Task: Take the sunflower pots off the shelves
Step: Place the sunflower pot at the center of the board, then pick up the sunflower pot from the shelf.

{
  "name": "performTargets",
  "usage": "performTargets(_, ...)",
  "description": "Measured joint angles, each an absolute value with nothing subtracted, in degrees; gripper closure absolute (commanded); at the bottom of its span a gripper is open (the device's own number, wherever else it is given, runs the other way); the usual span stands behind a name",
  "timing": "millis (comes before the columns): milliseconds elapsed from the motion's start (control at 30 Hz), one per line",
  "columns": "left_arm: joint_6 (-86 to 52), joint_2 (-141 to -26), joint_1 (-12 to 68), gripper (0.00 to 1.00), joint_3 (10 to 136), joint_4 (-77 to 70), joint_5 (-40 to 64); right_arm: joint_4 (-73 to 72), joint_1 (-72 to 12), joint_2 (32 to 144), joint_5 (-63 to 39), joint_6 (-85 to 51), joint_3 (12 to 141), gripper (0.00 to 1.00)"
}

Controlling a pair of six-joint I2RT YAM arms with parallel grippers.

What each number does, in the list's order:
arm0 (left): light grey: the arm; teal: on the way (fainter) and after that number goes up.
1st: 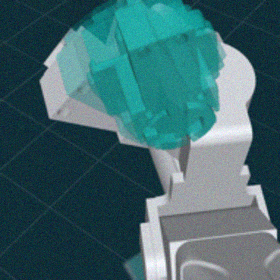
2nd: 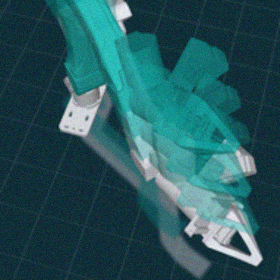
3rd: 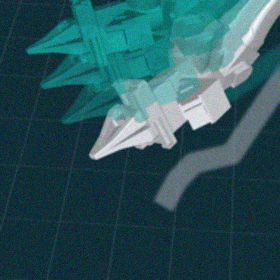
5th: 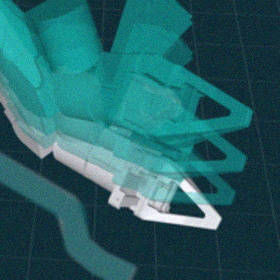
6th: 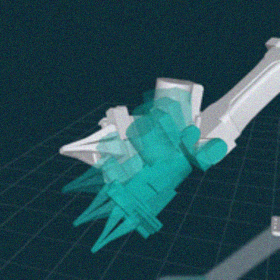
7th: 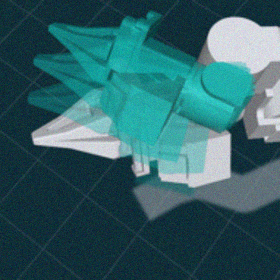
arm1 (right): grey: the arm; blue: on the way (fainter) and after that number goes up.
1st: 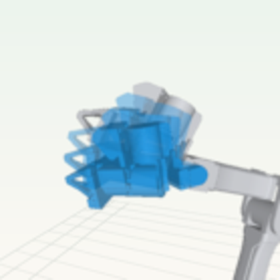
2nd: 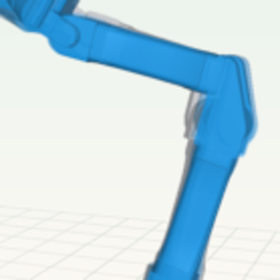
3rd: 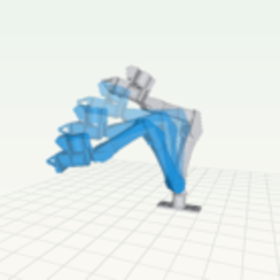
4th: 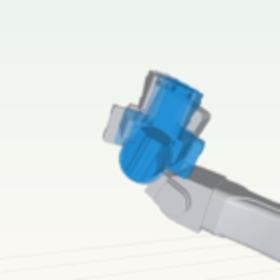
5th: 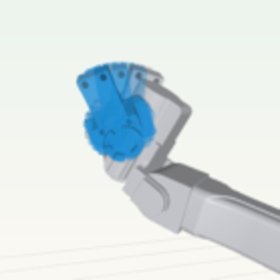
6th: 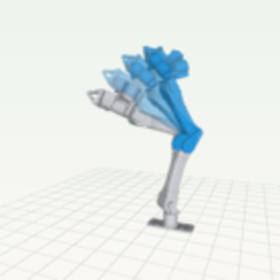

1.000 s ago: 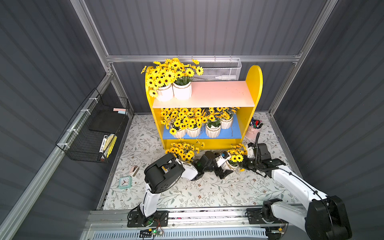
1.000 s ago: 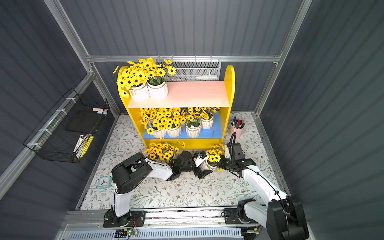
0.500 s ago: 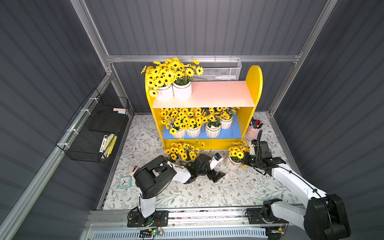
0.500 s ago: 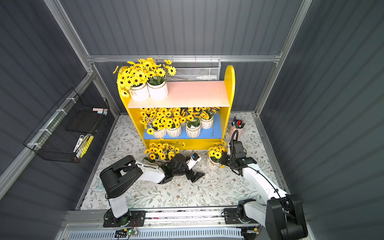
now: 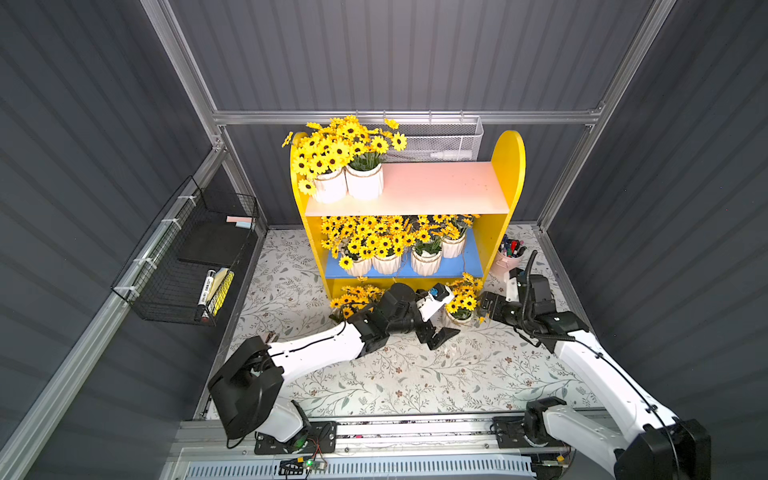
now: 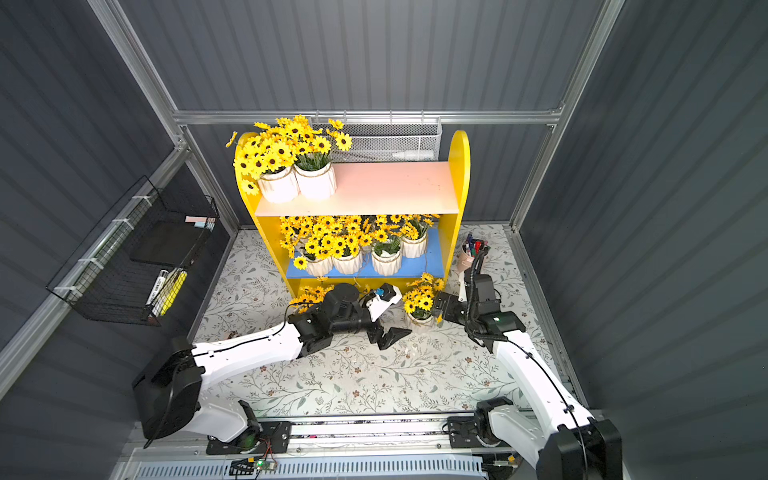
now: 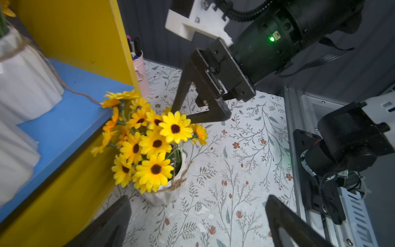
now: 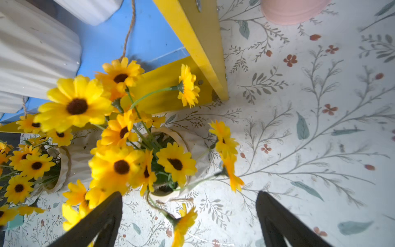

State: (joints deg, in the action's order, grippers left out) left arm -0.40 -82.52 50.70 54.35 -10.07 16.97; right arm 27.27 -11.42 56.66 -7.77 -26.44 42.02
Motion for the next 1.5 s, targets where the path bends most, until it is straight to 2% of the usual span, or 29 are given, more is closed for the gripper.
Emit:
performTargets(233, 0.6, -74.1, 48.6, 0.01, 65.4, 10.1, 7.0, 36.0, -11.9, 46.4, -7.6, -24.6, 43.8, 0.01)
performTargets(367, 1.1, -71.0, 39.5, 0.01, 72.2, 20.4, 4.4, 37.5, -15.5, 42.5, -7.9, -23.3, 51.1, 0.01)
performTargets(467, 1.5, -69.0, 31.4, 0.01, 74.5, 25.8, 3.3, 35.8, -22.8, 43.7, -7.0, -21.8, 59.2, 0.05)
performTargets(533, 1.5, -67.9, 26.9, 0.00, 74.7, 28.1, 3.5, 33.9, -28.3, 47.0, -6.0, -19.9, 65.4, 0.05)
performTargets(633, 0.5, -67.4, 20.4, 0.00, 74.4, 29.3, 4.0, 29.5, -33.8, 54.6, -5.4, -16.0, 74.5, 0.01)
performTargets(967, -8.5, -67.0, 7.4, 0.01, 63.4, 23.4, 8.3, 10.2, -35.3, 85.8, -15.2, -7.0, 95.3, 0.01)
performTargets(1233, -10.5, -63.3, 5.5, 0.01, 60.1, 19.0, 11.0, 1.5, -35.6, 101.0, -21.2, -2.3, 108.7, 0.01)
performTargets(1500, -10.6, -62.2, 5.4, 0.01, 58.4, 17.5, 10.8, 5.3, -35.2, 114.3, -21.1, 0.6, 125.4, 0.01)
